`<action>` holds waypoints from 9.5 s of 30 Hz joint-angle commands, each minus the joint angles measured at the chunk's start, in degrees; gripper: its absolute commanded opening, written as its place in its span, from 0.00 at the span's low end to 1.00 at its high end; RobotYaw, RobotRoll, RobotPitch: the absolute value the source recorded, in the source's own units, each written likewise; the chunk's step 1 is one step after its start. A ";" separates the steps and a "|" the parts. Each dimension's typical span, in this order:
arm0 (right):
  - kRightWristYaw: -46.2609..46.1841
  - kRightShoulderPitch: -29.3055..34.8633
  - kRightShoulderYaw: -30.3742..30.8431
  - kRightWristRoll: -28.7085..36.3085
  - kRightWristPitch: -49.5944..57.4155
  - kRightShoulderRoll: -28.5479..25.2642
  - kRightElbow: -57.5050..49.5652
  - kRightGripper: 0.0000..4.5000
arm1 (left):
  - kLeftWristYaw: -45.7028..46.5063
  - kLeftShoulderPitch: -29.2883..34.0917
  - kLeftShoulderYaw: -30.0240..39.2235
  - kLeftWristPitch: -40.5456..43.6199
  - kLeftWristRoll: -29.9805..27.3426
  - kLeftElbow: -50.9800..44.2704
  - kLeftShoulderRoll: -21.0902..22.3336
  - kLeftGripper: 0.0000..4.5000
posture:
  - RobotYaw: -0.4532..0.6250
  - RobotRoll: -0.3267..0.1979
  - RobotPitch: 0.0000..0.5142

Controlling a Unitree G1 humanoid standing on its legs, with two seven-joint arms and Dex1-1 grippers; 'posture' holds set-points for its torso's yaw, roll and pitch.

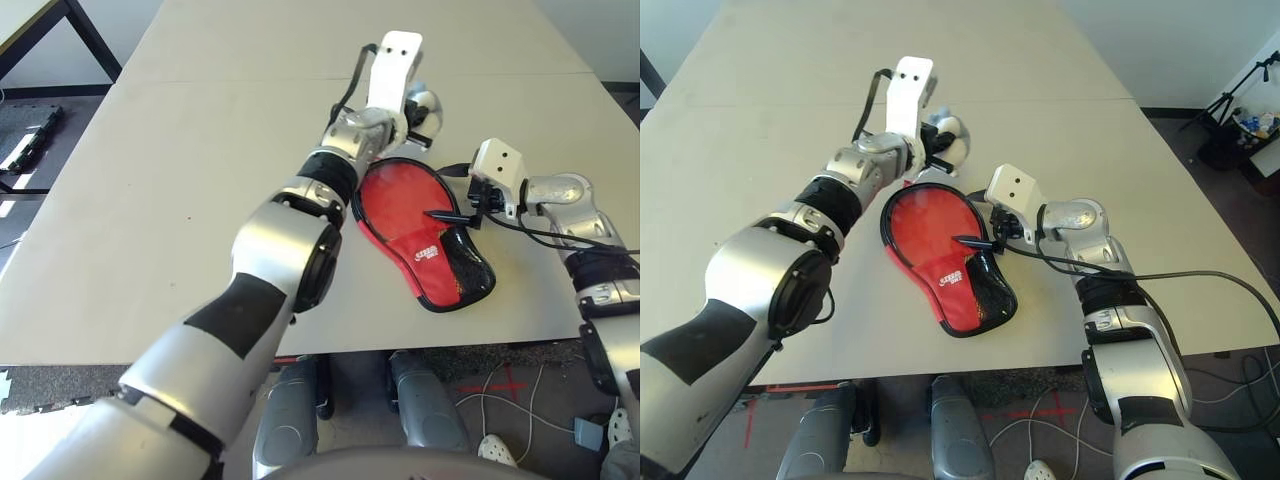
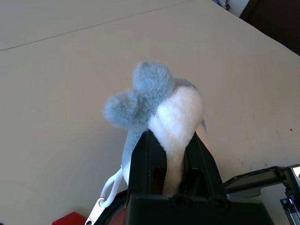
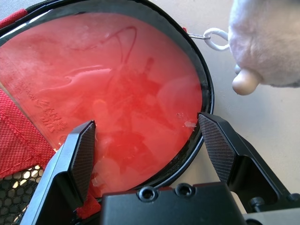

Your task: Store the ping-pong paddle in its case and zip it.

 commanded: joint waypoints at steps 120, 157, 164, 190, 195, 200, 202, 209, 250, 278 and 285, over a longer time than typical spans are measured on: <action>-17.55 -24.74 -18.77 12.18 19.71 11.98 28.11 1.00 | -31.53 50.29 -28.72 26.09 3.75 -66.32 22.10 1.00 | 0.36 0.62 0.41; -44.59 -30.47 -28.01 9.84 22.43 22.29 38.27 1.00 | -27.62 54.16 -29.46 33.98 0.40 -76.38 23.48 1.00 | 0.44 0.62 0.45; -46.09 -30.33 -28.49 8.98 21.21 21.72 38.08 0.59 | -26.92 54.13 -29.44 33.77 -0.11 -76.24 23.52 1.00 | 0.44 0.62 0.45; -38.24 -25.71 -27.28 8.40 19.44 9.22 35.53 0.00 | -27.70 52.48 -32.71 32.71 -1.14 -74.04 22.81 1.00 | 0.38 0.62 0.45; -35.08 -24.52 -25.93 7.86 20.47 6.35 34.26 0.00 | -27.65 52.01 -33.12 32.24 -1.20 -72.99 22.30 1.00 | 0.37 0.62 0.46; -31.20 -23.34 -24.09 7.28 22.19 3.00 32.64 0.00 | -27.72 51.66 -33.28 31.94 -1.14 -72.29 21.94 1.00 | 0.36 0.62 0.46; -28.67 -22.57 -23.04 6.95 23.66 1.48 31.63 0.00 | -27.75 51.45 -33.26 31.66 -1.11 -71.86 21.80 1.00 | 0.36 0.62 0.45; -19.77 -18.59 -20.55 7.10 28.41 -3.40 25.68 0.00 | -27.80 50.92 -33.16 30.98 -1.09 -70.85 21.55 1.00 | 0.35 0.62 0.44; 23.64 28.63 -13.35 27.41 55.04 -26.09 -31.52 0.00 | -28.19 48.17 -32.52 26.97 -0.33 -64.68 19.97 1.00 | 0.31 0.62 0.39; 22.94 13.47 -19.06 27.37 45.31 -28.56 -3.88 1.00 | -31.94 44.26 -22.48 26.77 -7.53 -72.16 24.33 1.00 | 0.31 0.62 0.36; 4.15 2.74 -26.66 25.90 32.90 -20.12 10.73 1.00 | -25.29 42.11 -6.72 28.97 -15.30 -73.69 24.29 1.00 | 0.32 0.62 0.37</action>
